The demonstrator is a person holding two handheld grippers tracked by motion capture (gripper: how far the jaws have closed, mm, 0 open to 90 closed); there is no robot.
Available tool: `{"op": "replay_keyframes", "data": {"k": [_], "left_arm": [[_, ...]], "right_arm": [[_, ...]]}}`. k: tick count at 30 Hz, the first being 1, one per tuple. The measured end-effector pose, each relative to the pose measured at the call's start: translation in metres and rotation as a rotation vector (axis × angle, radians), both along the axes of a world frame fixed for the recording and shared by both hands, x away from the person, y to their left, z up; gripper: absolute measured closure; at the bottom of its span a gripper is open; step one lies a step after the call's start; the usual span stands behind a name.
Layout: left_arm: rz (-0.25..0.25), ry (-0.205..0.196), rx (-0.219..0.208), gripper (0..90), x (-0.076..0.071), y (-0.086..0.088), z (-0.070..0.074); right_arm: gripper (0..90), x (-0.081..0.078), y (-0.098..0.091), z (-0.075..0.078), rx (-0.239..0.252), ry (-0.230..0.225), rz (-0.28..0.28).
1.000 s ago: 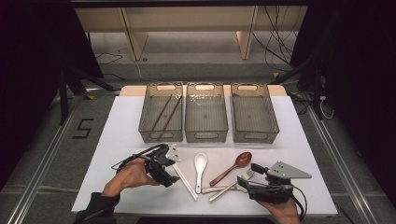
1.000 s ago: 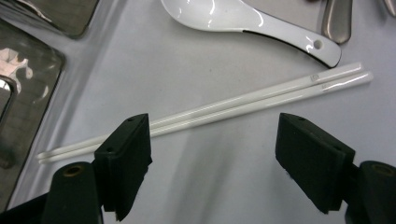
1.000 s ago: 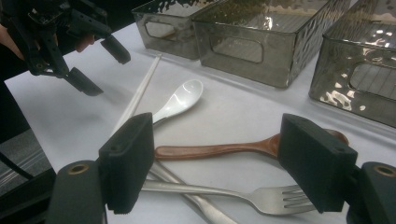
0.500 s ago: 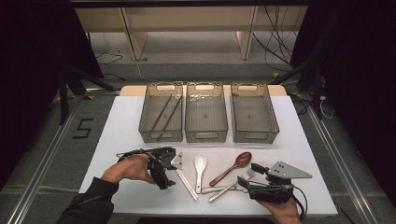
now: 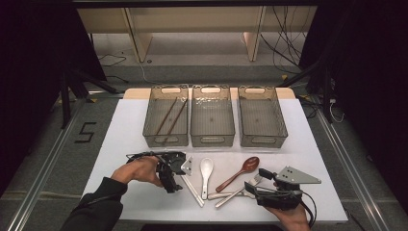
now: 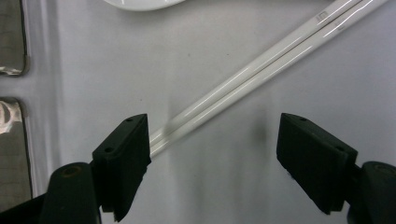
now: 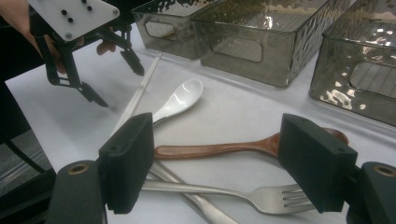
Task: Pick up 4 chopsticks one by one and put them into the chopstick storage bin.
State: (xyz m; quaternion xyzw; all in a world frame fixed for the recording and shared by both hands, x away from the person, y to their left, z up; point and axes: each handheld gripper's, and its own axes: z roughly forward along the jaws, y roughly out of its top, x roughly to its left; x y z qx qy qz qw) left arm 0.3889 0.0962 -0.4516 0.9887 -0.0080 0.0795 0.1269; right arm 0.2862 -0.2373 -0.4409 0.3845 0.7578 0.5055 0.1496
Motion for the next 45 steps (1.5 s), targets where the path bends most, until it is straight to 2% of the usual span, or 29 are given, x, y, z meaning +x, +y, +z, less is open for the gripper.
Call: {"op": "replay_keyframes", "data": {"k": [7, 20, 25, 26, 27, 33, 34, 38, 39, 44, 45], "left_arm": [[-0.02, 0.019, 0.053, 27.3, 0.009, -0.005, -0.003], [-0.041, 0.037, 0.088, 31.5, 0.014, -0.01, -0.005], [-0.048, 0.034, 0.081, 33.9, 0.012, -0.008, -0.004], [-0.046, 0.043, 0.079, 34.4, 0.011, -0.007, -0.005], [-0.059, 0.037, 0.096, 34.7, 0.012, -0.007, -0.005], [-0.065, 0.047, 0.085, 37.1, 0.012, -0.008, -0.008], [-0.077, 0.046, 0.094, 37.1, 0.013, -0.008, -0.008], [-0.072, 0.051, 0.078, 37.1, 0.011, -0.007, -0.008], [-0.084, 0.056, 0.09, 37.3, 0.012, -0.007, -0.008], [-0.089, 0.05, 0.085, 38.1, 0.011, -0.005, -0.008], [-0.094, 0.055, 0.097, 38.3, 0.011, -0.005, -0.008]], "right_arm": [[28.1, 0.0, 0.0, 0.0, 0.001, 0.003, -0.001], [28.1, 0.001, -0.001, -0.001, 0.0, 0.0, 0.0], [28.1, 0.0, -0.001, -0.001, -0.001, 0.002, 0.001], [28.1, 0.0, -0.001, -0.001, -0.001, 0.004, 0.0], [28.1, 0.001, -0.001, -0.001, -0.001, 0.004, 0.001], [28.1, 0.0, -0.001, -0.001, 0.0, 0.005, 0.001], [28.1, 0.001, -0.001, -0.001, 0.0, 0.004, 0.0], [28.2, 0.0, -0.001, -0.001, 0.0, 0.004, 0.001], [28.1, 0.0, -0.001, -0.001, 0.0, 0.003, 0.001], [28.2, 0.0, -0.001, -0.001, 0.0, 0.003, 0.001], [28.2, 0.0, -0.001, -0.001, 0.0, 0.004, 0.001]]}}
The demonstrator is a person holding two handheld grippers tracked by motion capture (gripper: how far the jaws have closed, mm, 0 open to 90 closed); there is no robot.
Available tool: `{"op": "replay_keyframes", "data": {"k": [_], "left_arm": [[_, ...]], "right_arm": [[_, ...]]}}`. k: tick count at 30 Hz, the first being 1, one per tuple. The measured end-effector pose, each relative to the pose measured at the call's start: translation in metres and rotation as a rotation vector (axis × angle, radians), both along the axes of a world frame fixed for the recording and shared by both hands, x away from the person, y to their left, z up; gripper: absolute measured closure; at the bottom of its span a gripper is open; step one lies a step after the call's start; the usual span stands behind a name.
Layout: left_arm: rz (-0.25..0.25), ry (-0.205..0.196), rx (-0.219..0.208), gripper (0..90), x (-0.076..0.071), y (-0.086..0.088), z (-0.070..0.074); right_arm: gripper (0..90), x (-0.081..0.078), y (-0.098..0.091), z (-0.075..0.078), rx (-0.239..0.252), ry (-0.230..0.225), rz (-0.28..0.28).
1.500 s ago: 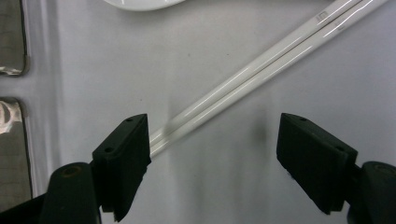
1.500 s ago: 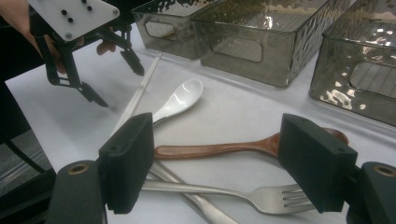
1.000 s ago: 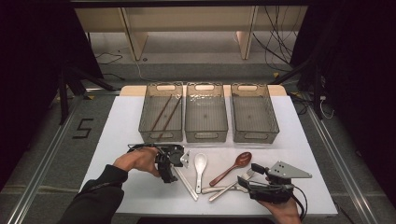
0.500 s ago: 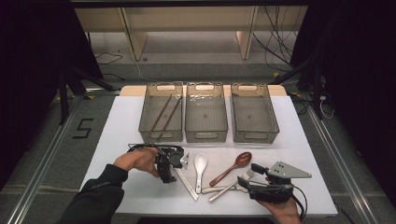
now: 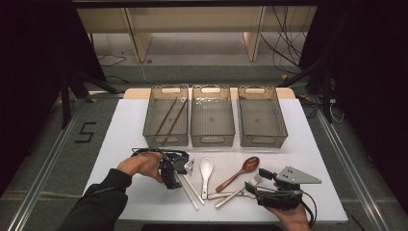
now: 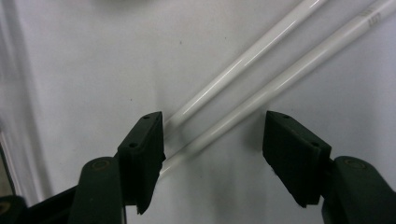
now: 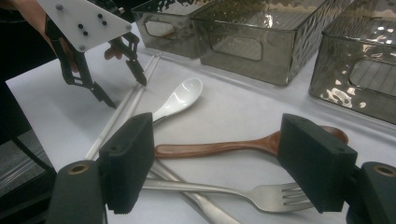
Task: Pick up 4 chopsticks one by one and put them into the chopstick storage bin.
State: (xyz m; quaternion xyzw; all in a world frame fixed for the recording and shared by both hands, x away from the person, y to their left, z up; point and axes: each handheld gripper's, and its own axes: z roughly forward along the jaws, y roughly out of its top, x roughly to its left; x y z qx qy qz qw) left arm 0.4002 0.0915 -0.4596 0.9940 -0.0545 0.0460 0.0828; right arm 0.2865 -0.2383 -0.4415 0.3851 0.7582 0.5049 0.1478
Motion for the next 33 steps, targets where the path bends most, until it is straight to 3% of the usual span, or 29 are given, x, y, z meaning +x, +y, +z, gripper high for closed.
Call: {"op": "replay_keyframes", "data": {"k": [4, 9, 11, 19, 25, 31, 33], "left_arm": [[0.003, -0.006, 0.001, 41.9, -0.001, 0.004, 0.0], [-0.012, 0.017, 0.038, 47.7, -0.001, 0.004, 0.001], [-0.003, 0.026, 0.034, 50.2, -0.002, 0.003, 0.0], [-0.04, 0.044, 0.067, 64.1, -0.005, 0.0, 0.001], [-0.065, 0.042, 0.072, 71.3, -0.011, 0.004, 0.001], [-0.112, 0.026, 0.107, 75.5, -0.02, 0.007, 0.002], [-0.116, 0.021, 0.097, 76.5, -0.024, 0.009, 0.001]], "right_arm": [[28.2, 0.0, 0.0, 0.0, 0.0, -0.001, 0.0], [28.2, 0.0, 0.0, 0.0, 0.0, 0.001, 0.0], [28.2, 0.0, 0.001, 0.0, 0.0, 0.002, 0.001], [28.2, 0.0, -0.001, 0.001, 0.01, 0.002, -0.002], [28.2, 0.0, -0.002, 0.001, 0.011, 0.003, -0.003], [28.2, 0.0, 0.0, 0.0, 0.008, 0.003, 0.0], [28.2, 0.0, -0.001, 0.0, 0.009, 0.005, -0.002]]}}
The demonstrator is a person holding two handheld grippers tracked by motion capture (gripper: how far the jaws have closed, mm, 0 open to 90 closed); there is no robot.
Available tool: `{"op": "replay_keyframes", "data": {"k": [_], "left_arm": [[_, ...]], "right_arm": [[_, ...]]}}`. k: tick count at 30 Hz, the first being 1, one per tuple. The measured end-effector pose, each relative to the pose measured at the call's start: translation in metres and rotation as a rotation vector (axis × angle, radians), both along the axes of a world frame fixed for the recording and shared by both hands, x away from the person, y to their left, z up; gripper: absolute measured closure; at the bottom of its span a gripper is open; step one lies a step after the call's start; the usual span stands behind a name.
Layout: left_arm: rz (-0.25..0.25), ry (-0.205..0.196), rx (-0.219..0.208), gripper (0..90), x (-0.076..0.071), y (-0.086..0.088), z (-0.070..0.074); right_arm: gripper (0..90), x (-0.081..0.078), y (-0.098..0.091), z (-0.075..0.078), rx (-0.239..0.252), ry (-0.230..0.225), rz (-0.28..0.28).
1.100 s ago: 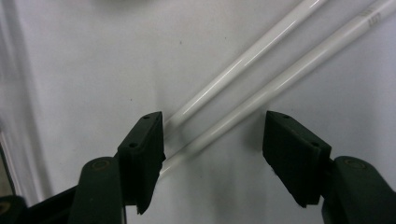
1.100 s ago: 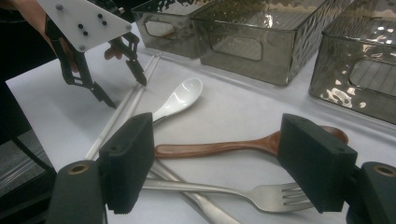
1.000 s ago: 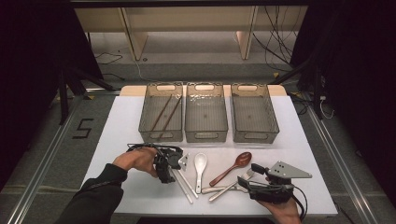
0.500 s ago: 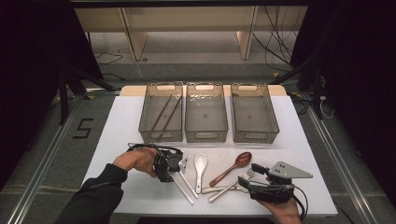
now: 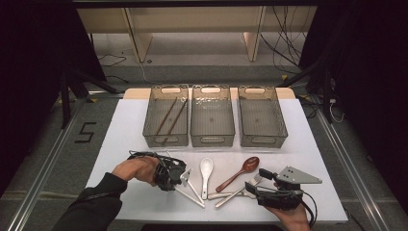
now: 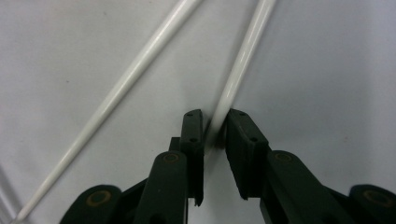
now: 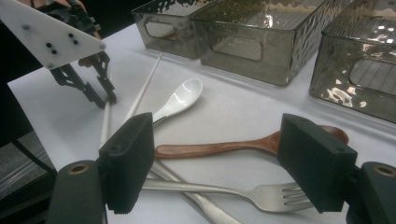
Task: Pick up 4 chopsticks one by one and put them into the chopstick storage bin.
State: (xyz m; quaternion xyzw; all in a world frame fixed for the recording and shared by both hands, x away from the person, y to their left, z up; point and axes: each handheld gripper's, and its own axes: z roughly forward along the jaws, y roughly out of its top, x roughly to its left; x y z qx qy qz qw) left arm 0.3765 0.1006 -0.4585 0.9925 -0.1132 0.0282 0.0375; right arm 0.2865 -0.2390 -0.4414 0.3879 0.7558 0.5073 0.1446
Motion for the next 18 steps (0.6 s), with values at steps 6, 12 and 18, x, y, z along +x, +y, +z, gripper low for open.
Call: {"op": "replay_keyframes", "data": {"k": [6, 12, 18], "left_arm": [[-0.019, 0.005, -0.001, 79.6, -0.009, 0.008, 0.0], [-0.065, -0.002, 0.005, 83.5, -0.019, 0.012, -0.001], [-0.077, -0.001, -0.005, 84.7, -0.019, 0.013, 0.0]], "right_arm": [[28.2, 0.0, 0.0, 0.0, 0.0, -0.001, 0.0], [28.2, 0.0, 0.001, 0.0, -0.004, -0.002, 0.004], [28.2, 0.0, 0.001, 0.0, -0.004, 0.0, 0.003]]}}
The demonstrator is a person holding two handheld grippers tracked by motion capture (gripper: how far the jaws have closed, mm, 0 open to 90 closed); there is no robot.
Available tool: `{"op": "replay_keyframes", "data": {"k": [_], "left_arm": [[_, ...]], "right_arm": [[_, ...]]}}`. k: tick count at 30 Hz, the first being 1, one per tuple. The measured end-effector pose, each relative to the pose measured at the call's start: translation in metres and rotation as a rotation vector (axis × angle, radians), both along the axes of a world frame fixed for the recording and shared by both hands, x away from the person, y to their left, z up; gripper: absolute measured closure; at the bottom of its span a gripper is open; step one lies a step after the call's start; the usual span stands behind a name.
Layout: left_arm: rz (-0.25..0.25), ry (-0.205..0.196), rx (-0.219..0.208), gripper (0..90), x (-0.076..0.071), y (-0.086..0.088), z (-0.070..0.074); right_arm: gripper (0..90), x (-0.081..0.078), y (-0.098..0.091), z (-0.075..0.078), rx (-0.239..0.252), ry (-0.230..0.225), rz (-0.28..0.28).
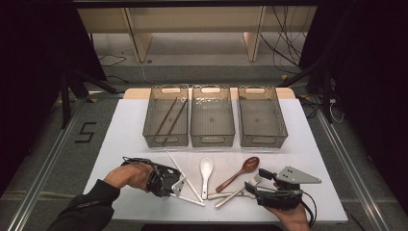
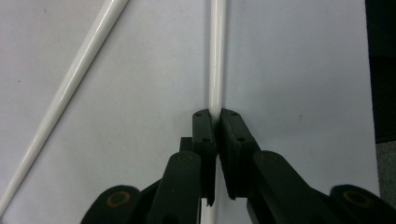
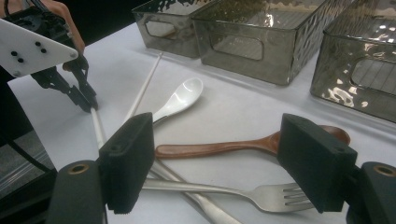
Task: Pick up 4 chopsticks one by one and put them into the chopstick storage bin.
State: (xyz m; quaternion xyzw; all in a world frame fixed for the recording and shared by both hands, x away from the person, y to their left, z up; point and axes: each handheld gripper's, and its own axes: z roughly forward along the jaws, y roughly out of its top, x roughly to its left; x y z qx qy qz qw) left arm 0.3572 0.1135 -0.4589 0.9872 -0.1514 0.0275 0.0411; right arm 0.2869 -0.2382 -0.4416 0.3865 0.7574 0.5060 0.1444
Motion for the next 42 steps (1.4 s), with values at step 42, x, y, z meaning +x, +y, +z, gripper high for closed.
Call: {"op": "replay_keyframes", "data": {"k": [42], "left_arm": [[0.472, -0.121, -0.348, 85.1, 0.038, -0.002, 0.082]], "right_arm": [[28.2, 0.0, -0.001, 0.001, 0.003, 0.0, -0.005]]}}
